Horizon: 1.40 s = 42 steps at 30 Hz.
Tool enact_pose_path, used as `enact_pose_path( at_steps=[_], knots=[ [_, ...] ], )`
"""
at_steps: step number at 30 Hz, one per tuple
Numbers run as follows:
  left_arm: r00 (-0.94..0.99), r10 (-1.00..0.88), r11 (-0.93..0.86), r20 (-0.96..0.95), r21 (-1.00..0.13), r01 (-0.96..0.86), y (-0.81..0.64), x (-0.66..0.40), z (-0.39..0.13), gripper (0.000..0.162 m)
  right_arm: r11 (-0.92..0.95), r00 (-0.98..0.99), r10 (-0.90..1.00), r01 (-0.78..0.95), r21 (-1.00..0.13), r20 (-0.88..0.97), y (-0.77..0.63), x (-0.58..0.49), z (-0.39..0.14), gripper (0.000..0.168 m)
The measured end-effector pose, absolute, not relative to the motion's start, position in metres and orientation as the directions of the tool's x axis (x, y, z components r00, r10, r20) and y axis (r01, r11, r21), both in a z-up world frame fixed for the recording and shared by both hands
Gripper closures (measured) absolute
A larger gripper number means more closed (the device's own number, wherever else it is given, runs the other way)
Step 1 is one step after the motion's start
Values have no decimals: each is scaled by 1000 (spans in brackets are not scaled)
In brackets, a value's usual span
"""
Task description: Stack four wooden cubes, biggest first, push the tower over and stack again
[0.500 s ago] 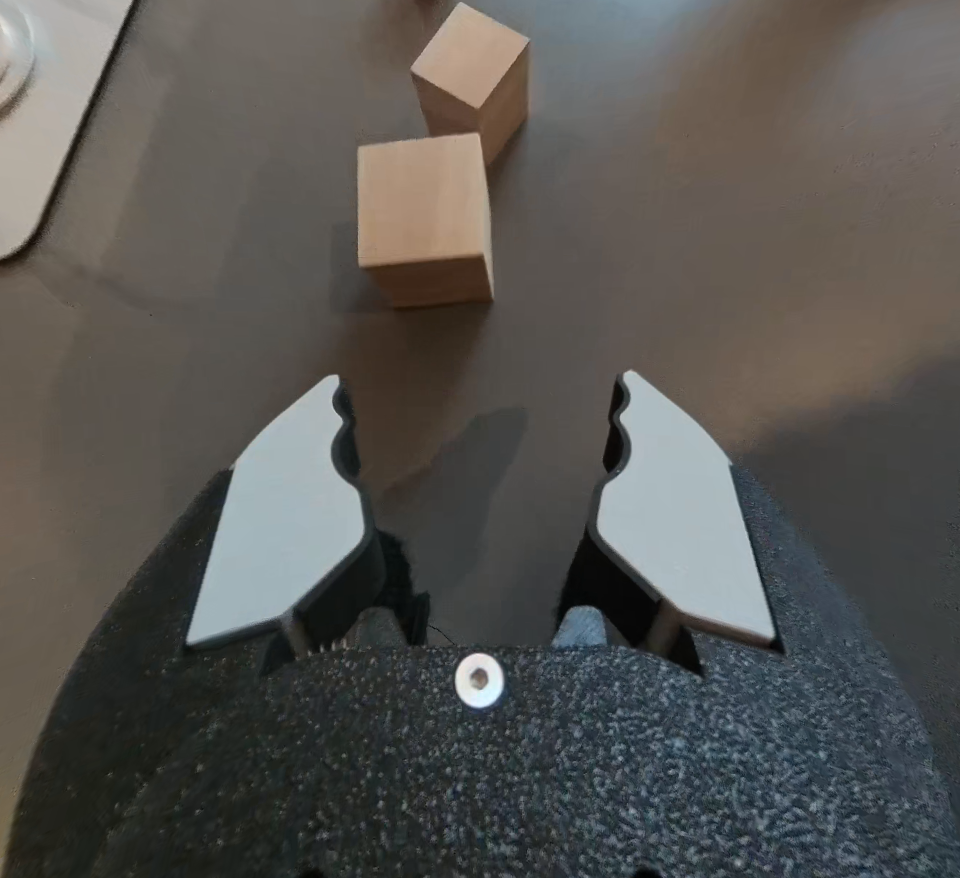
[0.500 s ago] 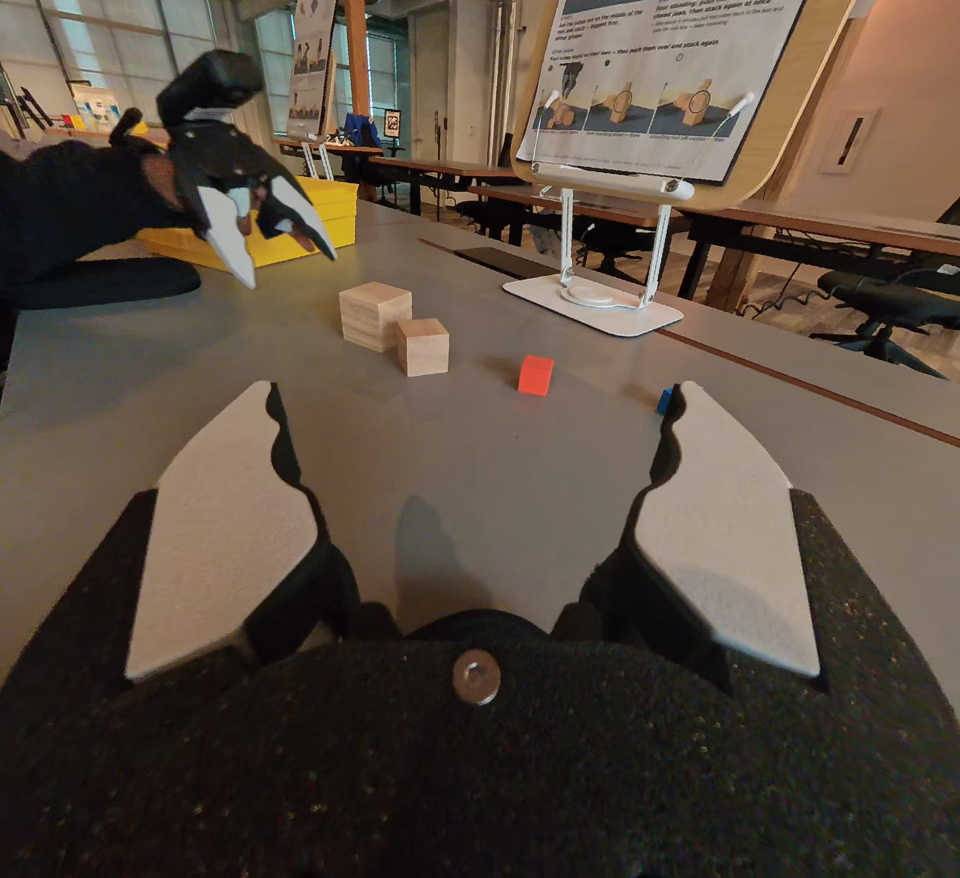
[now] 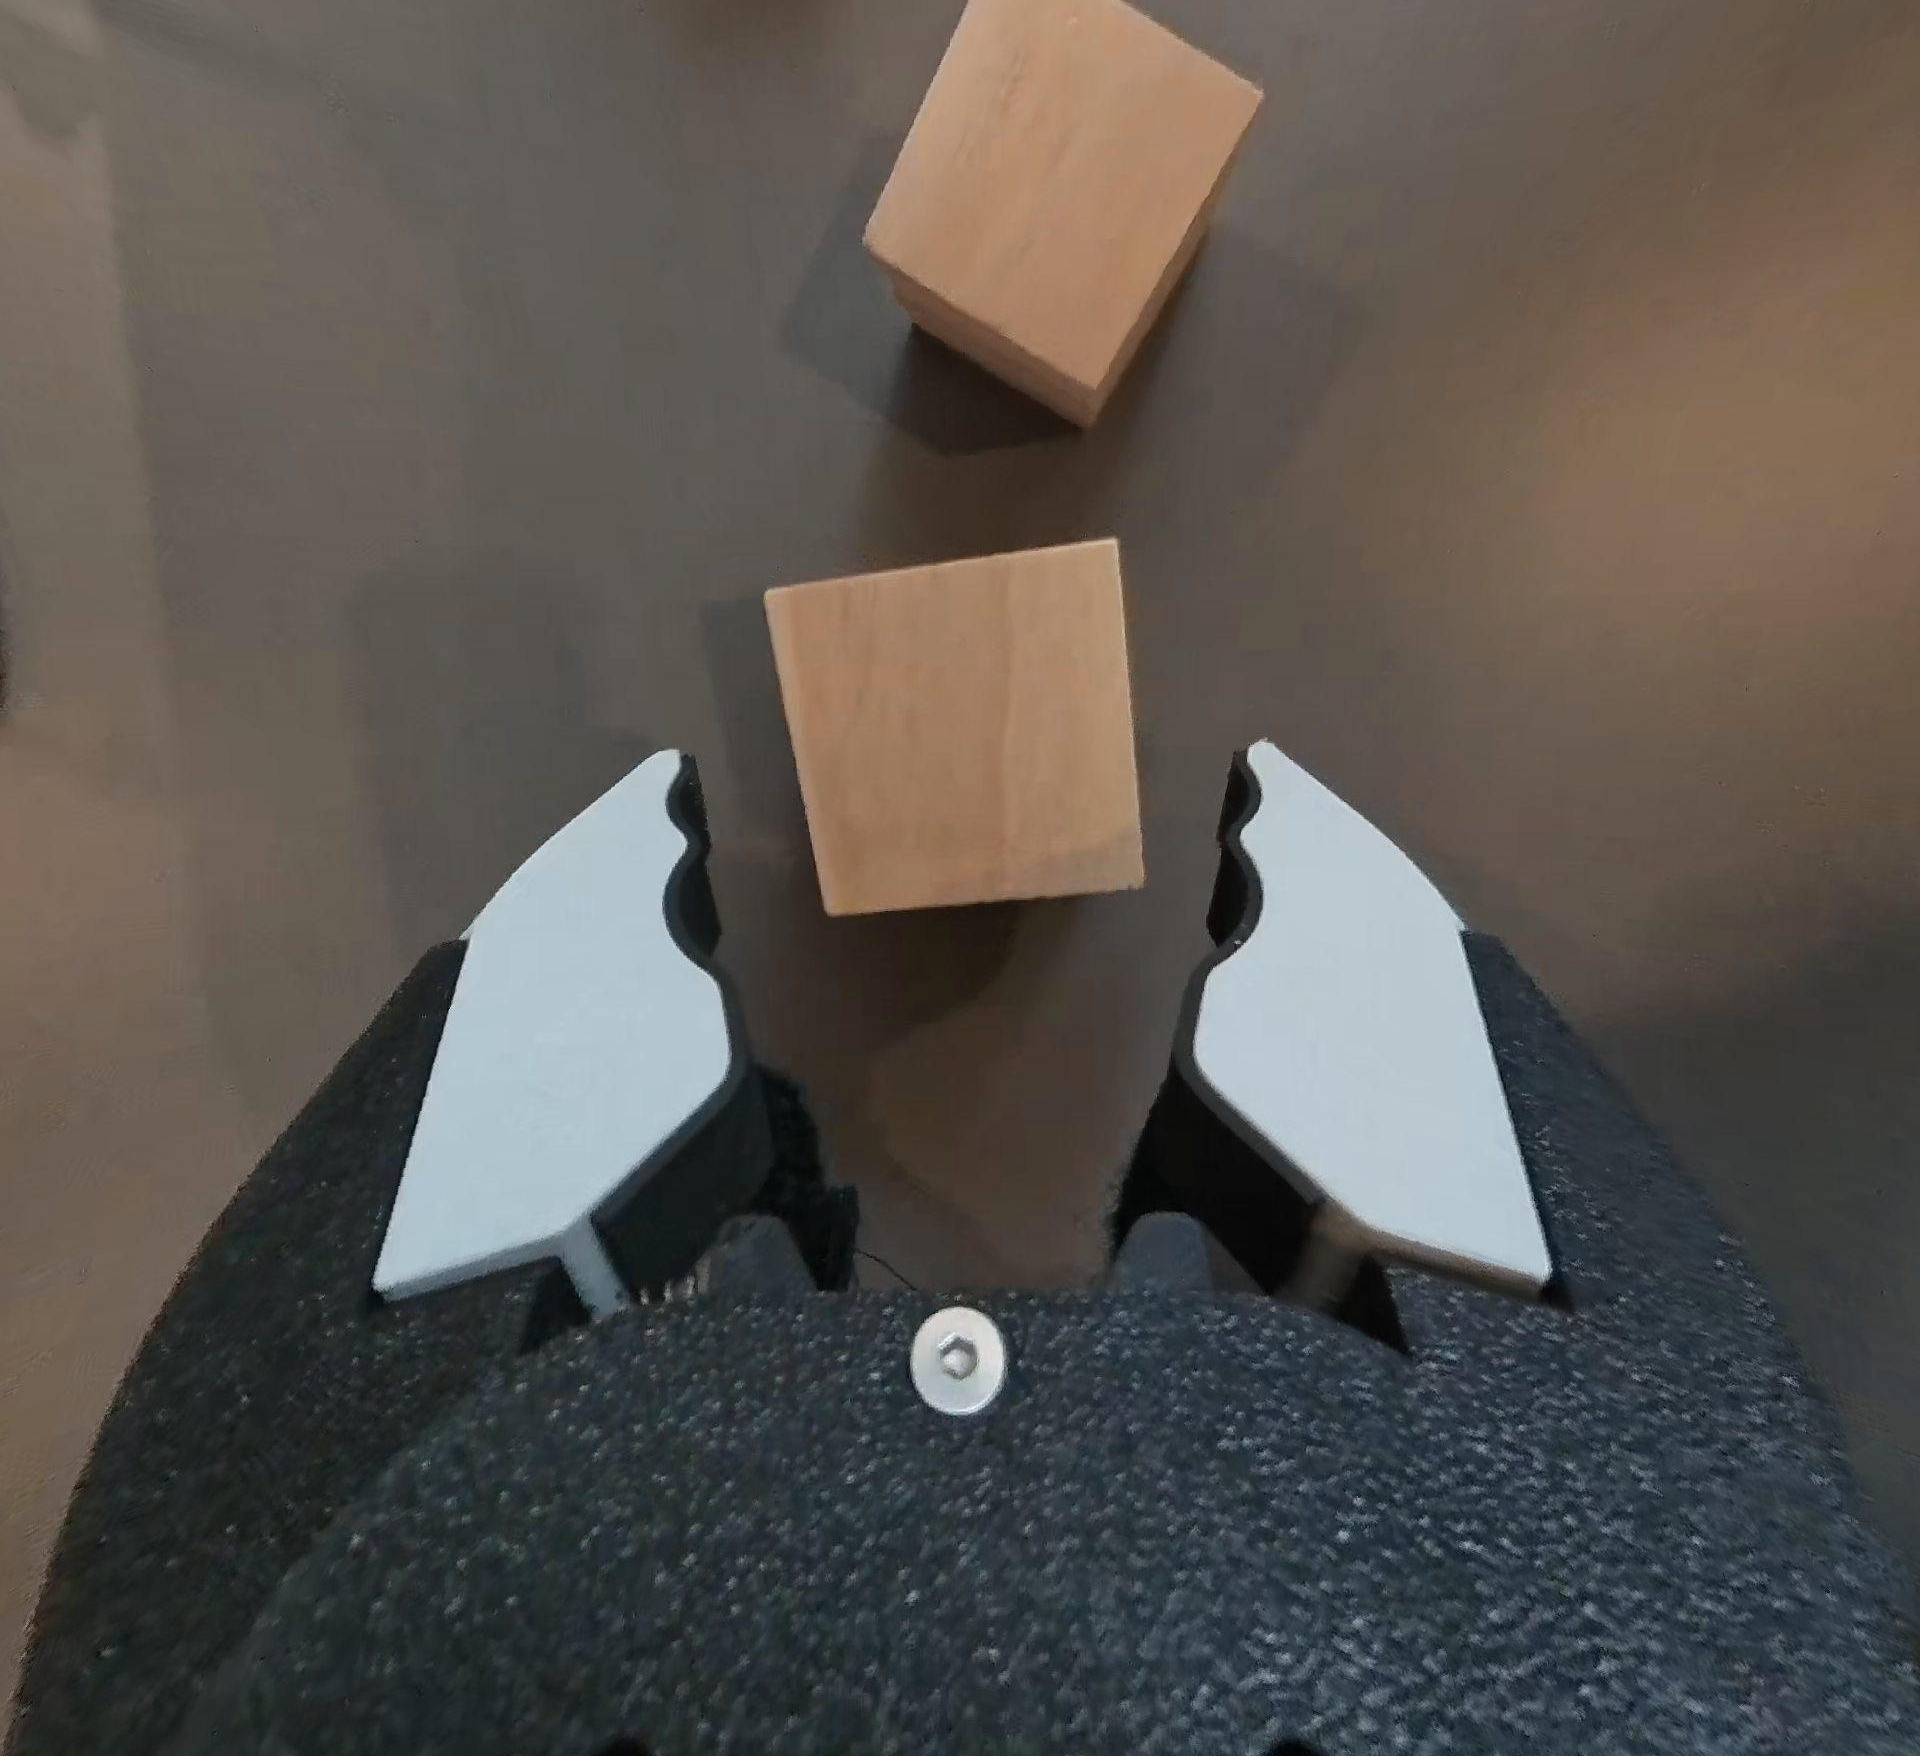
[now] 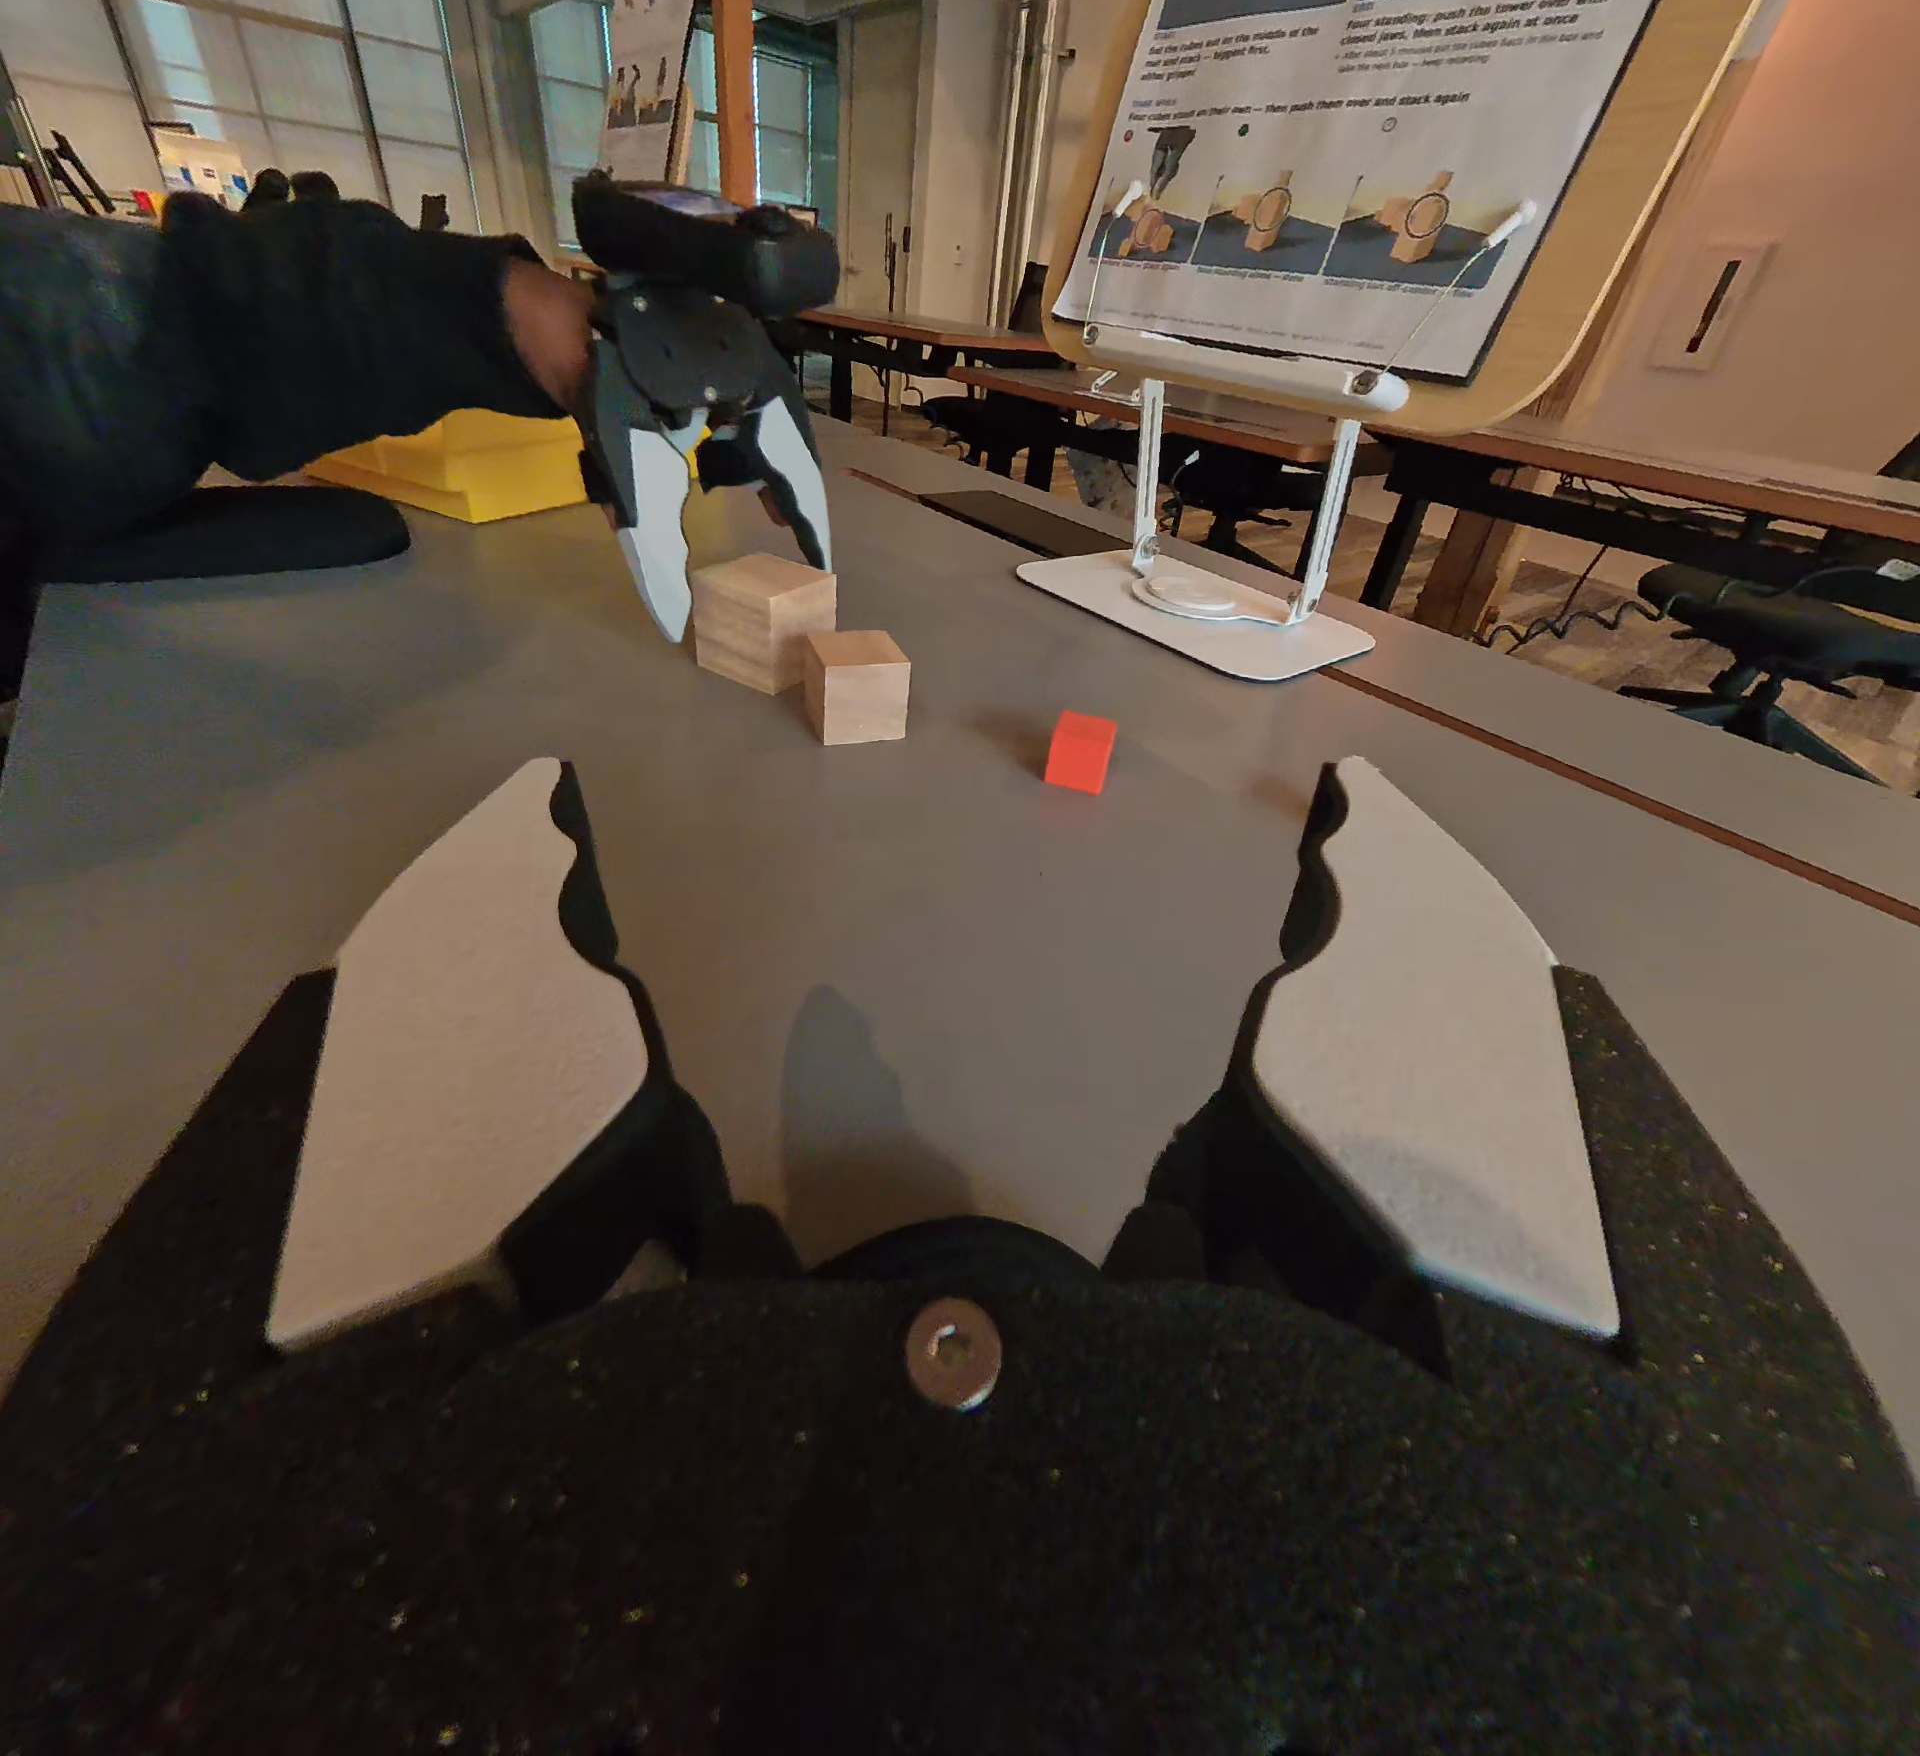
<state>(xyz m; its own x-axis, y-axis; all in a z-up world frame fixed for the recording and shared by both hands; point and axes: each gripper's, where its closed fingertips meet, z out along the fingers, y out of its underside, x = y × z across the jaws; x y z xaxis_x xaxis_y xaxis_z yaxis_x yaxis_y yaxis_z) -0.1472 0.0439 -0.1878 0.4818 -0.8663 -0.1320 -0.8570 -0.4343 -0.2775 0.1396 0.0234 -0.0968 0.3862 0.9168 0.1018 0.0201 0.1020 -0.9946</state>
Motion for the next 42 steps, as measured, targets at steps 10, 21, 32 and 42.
enact_pose_path(
  at_steps=[10,21,32,42],
  knots=[
    [469,-866,-425,-172,-241,-873,55,-144,-199,71,110,378,919,31,-993,114,22,138,-98,44],
    [429,-887,-382,-173,-249,-890,52,-140,-196,99,110,381,918,29,-993,113,22,139,-98,45],
    [310,-924,-203,-226,-397,-895,61,-74,-99,99,109,378,919,28,-994,111,22,139,-98,47],
    [67,-982,-3,-178,-338,-941,69,38,-127,99,111,379,918,26,-994,112,22,139,-98,47]
  ],
)
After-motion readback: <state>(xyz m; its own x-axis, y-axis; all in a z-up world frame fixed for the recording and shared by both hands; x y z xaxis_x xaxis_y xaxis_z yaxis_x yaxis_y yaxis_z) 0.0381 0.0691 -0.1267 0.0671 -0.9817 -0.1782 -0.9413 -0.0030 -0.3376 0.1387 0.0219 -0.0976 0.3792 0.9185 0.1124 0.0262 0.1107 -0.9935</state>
